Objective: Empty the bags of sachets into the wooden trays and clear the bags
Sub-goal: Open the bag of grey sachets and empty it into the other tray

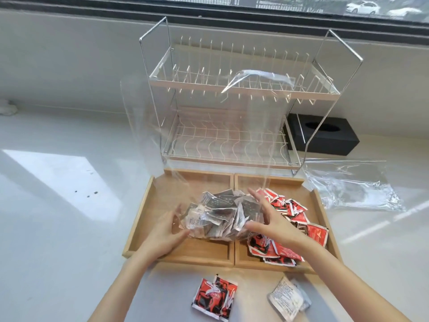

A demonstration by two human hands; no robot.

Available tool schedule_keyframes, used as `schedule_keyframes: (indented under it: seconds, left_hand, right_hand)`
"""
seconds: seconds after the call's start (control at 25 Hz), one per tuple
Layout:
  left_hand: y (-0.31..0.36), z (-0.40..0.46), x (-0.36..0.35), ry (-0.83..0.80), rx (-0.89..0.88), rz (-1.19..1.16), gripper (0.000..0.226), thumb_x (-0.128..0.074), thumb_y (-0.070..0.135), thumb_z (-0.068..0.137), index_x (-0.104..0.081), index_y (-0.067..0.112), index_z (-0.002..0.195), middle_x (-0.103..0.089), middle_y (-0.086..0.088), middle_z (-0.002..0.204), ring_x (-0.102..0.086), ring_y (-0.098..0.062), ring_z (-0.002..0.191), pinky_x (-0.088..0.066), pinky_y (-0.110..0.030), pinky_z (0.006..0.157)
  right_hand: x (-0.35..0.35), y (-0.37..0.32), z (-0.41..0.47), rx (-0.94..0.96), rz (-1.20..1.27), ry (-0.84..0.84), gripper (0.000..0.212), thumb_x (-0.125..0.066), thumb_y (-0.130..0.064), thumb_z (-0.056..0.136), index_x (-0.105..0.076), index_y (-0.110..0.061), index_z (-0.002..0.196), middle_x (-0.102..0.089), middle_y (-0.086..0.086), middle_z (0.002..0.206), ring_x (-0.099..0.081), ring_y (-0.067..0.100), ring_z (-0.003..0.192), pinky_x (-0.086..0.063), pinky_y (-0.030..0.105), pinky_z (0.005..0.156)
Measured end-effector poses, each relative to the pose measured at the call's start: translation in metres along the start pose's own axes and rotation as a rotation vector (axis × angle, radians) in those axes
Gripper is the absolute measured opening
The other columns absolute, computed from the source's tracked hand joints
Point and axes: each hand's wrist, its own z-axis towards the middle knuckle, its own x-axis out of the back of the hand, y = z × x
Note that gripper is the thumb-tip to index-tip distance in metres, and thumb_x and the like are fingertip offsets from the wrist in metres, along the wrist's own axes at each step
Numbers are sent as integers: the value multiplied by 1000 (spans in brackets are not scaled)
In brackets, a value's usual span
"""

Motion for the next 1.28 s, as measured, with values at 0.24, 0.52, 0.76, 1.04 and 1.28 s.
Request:
schedule_keyframes:
  seconds: [0.24, 0.52, 0.76, 1.04, 1.28]
  left_hand:
    - [1, -7, 1, 160, 0, -82, 25, -67, 25, 78, -63, 18, 101, -67, 6, 97, -62, -12, 89, -43, -13, 70]
    - [11, -66, 17, 142, -30, -299, 22, -65, 9, 80, -63, 31, 85, -64, 40, 74, -62, 12, 71, -47, -5, 66]
    - [6, -115, 4, 229, 55, -460, 9, -62, 7, 82, -64, 12, 89, -71, 10, 74, -55, 3, 48, -44, -8, 48]
    - [-5, -148, 9, 231, 174, -616, 10, -60, 9, 83, -62, 16, 90, -61, -4, 81, -42, -6, 38, -40, -13, 41]
    - [-4, -143, 20, 256, 252, -641, 20, -59, 21, 85, -61, 9, 101, -63, 3, 85, -61, -2, 56, -43, -13, 42]
  right_hand:
    - [-9, 6, -4, 30, -25, 144, 79, -70, -30, 76, -23, -37, 140, -34, -19, 133, -43, 4, 116, -37, 11, 86]
    - [-24, 13, -37, -32, 67, 141, 94, -69, -67, 54, -30, -40, 135, -50, -1, 137, -55, 19, 116, -45, 44, 101]
    - [-50, 9, -63, -57, 102, 187, 71, -68, -38, 76, -34, -27, 137, -48, -14, 125, -50, 5, 112, -39, 20, 92]
    - [-76, 10, -76, -163, 222, 170, 43, -60, -45, 80, -41, -31, 116, -56, -18, 112, -54, 2, 99, -41, 18, 87]
    - [-85, 5, -70, -300, 532, 63, 37, -49, -43, 89, -56, -15, 111, -68, 2, 98, -64, 12, 75, -49, 19, 51]
